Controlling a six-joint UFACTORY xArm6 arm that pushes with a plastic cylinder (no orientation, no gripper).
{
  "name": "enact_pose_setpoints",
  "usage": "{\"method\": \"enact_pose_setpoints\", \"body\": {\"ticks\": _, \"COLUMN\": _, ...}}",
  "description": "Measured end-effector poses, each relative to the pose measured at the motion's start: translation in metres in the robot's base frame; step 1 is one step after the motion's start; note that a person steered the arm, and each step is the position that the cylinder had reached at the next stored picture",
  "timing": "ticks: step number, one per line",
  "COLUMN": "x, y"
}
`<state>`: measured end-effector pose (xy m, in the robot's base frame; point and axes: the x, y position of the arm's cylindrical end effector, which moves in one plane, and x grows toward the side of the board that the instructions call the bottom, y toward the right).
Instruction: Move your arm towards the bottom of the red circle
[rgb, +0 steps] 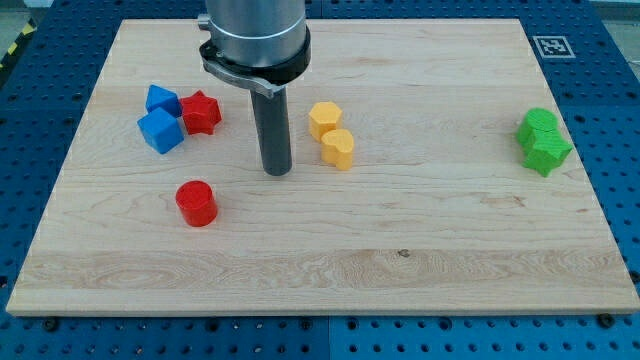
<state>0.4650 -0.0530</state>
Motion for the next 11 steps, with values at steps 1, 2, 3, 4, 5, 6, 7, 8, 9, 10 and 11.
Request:
{"method": "enact_pose_setpoints", "body": {"ticks": 1, "x": -0.001, "y": 0.001}}
{"method": "enact_pose_setpoints", "body": {"ticks": 2, "x": -0.002, "y": 0.003}}
{"method": "enact_pose_setpoints", "body": {"ticks": 3, "x": -0.005, "y": 0.003}}
{"method": "enact_pose_setpoints", "body": {"ticks": 4, "x": -0.008, "y": 0.003}}
{"method": "enact_pose_setpoints", "body": {"ticks": 5, "x": -0.011, "y": 0.003}}
{"method": "enact_pose_setpoints", "body": {"ticks": 6, "x": -0.012, "y": 0.003}}
{"method": "enact_pose_setpoints", "body": {"ticks": 7, "x": -0.012, "y": 0.003}}
{"method": "enact_pose_setpoints", "body": {"ticks": 8, "x": -0.006, "y": -0.006}}
{"method": "enact_pose_setpoints", "body": {"ticks": 9, "x": -0.003, "y": -0.009}}
{"method": "enact_pose_setpoints", "body": {"ticks": 10, "x": -0.002, "y": -0.008}}
{"method": "enact_pose_setpoints", "body": {"ticks": 11, "x": 0.006, "y": 0.002}}
